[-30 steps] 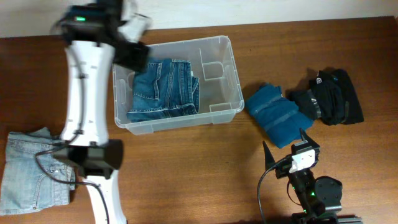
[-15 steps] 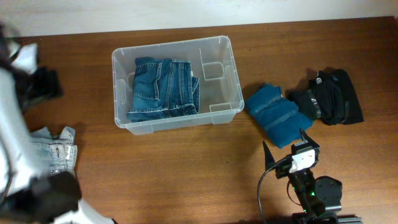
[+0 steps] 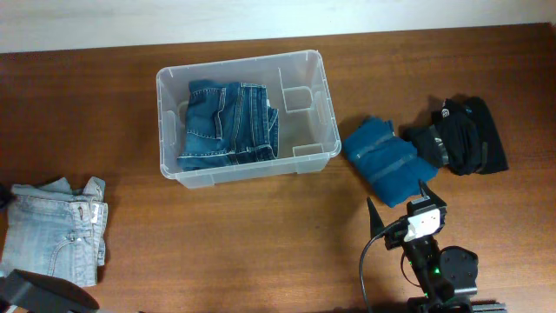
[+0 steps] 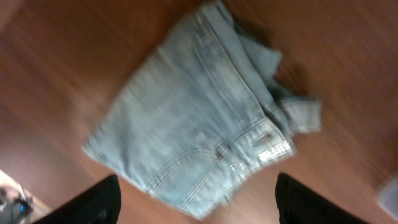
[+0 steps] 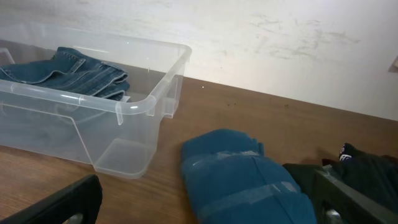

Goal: Pack container
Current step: 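Move the left gripper to the light-blue jeans and grasp them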

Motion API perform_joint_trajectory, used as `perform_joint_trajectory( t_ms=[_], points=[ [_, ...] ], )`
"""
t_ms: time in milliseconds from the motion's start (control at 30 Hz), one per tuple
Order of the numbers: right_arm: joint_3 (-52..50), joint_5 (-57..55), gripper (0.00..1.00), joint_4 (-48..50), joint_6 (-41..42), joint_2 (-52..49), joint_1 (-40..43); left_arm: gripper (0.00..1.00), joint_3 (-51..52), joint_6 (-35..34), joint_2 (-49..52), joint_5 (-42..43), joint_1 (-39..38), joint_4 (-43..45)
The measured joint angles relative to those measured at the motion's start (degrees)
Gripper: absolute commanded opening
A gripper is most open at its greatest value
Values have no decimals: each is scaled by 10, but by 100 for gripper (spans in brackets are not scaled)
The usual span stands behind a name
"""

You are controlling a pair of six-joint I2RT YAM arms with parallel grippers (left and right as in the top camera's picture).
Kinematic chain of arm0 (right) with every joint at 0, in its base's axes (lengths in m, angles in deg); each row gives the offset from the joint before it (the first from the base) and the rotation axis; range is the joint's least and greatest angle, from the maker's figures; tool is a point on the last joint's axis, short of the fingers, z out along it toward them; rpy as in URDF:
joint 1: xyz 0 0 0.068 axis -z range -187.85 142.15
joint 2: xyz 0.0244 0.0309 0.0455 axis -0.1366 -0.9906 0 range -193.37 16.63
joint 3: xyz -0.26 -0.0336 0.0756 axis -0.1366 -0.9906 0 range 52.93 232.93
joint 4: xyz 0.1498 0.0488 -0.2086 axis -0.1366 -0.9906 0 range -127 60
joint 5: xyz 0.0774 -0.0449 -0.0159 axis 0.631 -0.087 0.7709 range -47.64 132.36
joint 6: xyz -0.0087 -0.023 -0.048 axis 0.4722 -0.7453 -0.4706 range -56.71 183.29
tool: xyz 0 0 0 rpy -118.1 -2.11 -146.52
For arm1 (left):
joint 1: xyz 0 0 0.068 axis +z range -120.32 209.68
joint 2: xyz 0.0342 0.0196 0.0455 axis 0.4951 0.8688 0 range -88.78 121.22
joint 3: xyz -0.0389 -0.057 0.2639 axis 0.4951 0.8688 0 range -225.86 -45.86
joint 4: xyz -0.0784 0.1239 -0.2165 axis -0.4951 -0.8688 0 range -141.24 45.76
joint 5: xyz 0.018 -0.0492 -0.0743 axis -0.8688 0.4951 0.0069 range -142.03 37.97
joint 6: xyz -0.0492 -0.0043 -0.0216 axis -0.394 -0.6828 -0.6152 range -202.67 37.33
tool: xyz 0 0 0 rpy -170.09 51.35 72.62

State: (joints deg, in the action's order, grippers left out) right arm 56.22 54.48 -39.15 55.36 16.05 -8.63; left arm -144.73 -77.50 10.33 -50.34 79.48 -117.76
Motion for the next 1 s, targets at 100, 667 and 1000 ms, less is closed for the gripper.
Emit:
perform_joint_trajectory(
  t_ms=[100, 667, 1000],
  points=[
    [0, 0, 98, 0, 0, 0, 0, 86, 23, 30, 0, 0, 18, 55],
    [0, 0, 98, 0, 0, 0, 0, 94, 47, 245, 146, 21, 44, 172],
    [0, 0, 98, 0, -1, 0, 0, 94, 50, 305, 255, 41, 49, 214]
  ],
)
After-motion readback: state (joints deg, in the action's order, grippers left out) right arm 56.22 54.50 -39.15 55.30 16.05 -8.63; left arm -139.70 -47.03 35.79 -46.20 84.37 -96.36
